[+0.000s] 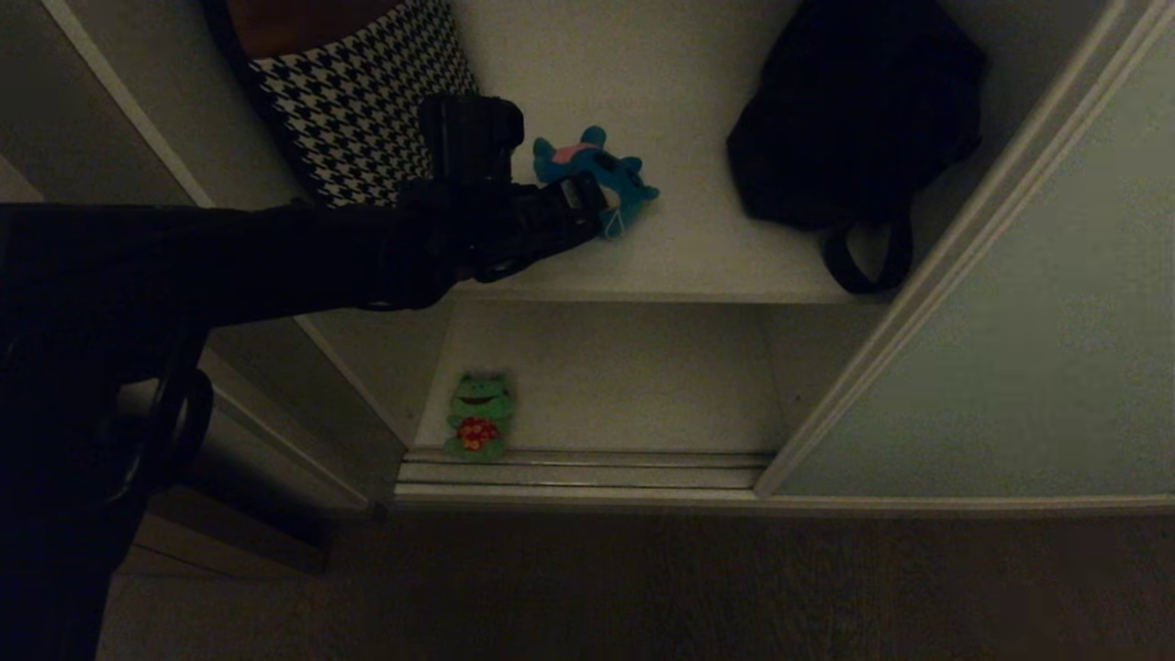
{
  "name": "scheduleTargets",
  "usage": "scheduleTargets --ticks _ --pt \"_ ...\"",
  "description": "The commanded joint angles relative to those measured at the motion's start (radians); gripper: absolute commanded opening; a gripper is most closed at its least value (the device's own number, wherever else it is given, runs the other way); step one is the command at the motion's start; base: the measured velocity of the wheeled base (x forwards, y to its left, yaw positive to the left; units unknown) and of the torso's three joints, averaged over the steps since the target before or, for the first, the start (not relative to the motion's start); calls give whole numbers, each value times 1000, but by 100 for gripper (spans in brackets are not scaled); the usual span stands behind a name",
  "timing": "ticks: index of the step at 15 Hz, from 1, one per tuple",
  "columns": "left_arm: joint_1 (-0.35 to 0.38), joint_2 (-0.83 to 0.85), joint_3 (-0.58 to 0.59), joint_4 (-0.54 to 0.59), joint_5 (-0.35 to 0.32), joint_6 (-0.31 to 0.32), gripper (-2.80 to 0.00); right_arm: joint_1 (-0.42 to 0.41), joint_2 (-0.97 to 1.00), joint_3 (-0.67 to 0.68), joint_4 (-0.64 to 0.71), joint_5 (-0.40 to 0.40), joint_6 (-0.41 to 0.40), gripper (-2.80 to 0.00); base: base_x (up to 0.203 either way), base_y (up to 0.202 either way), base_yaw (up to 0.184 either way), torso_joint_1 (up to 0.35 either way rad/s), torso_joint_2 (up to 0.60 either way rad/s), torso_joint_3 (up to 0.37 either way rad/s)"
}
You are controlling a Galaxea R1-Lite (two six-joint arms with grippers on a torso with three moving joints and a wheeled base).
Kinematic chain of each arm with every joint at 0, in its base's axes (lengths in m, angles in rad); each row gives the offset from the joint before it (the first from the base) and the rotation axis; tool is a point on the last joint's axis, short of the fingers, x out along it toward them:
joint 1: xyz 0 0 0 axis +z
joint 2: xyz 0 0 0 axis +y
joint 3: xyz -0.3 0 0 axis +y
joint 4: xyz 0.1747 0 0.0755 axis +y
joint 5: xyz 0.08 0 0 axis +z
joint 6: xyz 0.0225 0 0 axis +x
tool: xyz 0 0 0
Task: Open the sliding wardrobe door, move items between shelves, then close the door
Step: Place the blue doll on the lower shelf
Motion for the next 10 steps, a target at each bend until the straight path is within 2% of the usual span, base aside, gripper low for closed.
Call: scheduleTargets --ticks 1,4,10 --pt "-1 -3 -1 -1 -1 -3 0 0 -2 0 0 1 0 -280 62 -1 3 -2 2 0" --pt "-2 -6 -1 -8 -6 -3 0 0 -2 0 0 1 0 -280 155 -50 5 2 5 2" --pt "-1 9 -2 -12 -38 1 0 0 -2 0 0 1 0 -280 0 0 0 0 0 0"
